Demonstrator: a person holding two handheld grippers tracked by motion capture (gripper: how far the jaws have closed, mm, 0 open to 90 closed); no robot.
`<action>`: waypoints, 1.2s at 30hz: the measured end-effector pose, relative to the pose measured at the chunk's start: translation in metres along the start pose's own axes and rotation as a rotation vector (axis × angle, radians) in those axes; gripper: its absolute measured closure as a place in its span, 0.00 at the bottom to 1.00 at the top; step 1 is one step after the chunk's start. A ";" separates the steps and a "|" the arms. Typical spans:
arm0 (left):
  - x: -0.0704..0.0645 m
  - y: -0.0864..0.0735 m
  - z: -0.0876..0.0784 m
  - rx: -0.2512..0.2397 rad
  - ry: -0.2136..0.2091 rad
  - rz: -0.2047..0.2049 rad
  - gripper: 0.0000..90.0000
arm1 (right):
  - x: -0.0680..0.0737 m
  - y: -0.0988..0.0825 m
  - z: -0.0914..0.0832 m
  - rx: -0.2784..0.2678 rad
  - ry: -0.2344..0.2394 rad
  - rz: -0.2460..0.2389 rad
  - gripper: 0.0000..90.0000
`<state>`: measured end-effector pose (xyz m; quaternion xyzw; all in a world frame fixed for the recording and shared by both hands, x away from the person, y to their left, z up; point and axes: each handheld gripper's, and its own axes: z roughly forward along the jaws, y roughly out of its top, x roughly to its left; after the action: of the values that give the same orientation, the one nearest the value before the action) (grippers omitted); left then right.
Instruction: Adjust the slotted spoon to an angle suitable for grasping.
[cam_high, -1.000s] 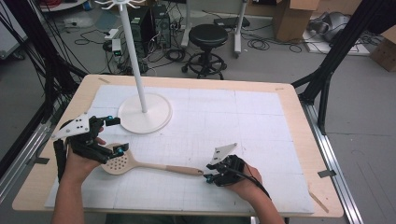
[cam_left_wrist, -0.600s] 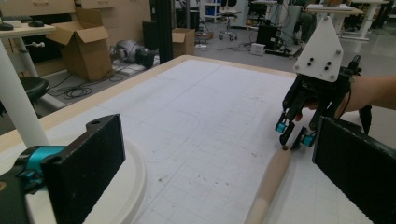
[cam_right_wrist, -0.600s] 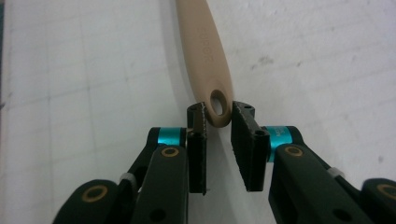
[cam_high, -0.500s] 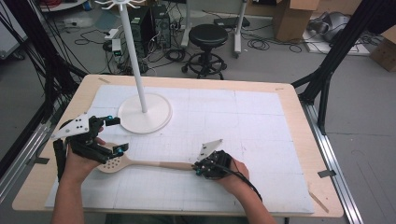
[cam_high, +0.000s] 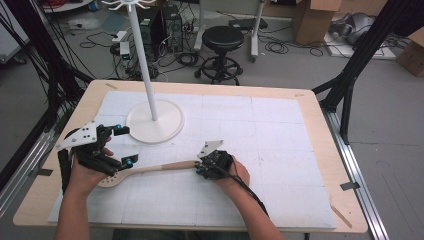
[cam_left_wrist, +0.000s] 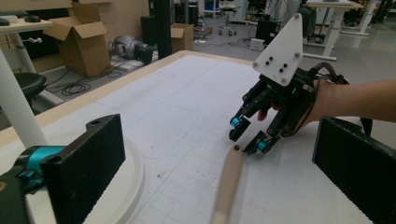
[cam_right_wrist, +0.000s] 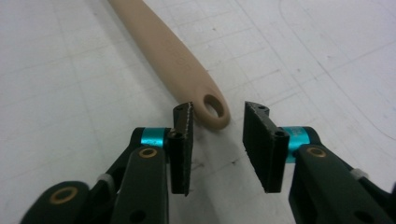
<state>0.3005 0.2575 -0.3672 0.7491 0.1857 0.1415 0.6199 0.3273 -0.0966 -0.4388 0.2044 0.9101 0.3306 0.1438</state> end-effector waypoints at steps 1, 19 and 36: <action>0.000 0.000 0.000 0.000 0.000 0.000 0.03 | 0.000 0.000 -0.002 0.004 -0.010 0.001 0.67; -0.001 -0.002 0.007 0.040 -0.008 -0.011 0.03 | -0.032 -0.061 -0.117 -0.338 -0.052 0.216 0.36; 0.001 -0.003 0.009 0.048 -0.017 -0.013 0.03 | -0.054 -0.079 -0.135 -0.446 -0.051 0.269 0.23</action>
<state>0.3047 0.2506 -0.3717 0.7636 0.1886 0.1269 0.6044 0.2992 -0.2507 -0.3840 0.2949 0.7756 0.5339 0.1627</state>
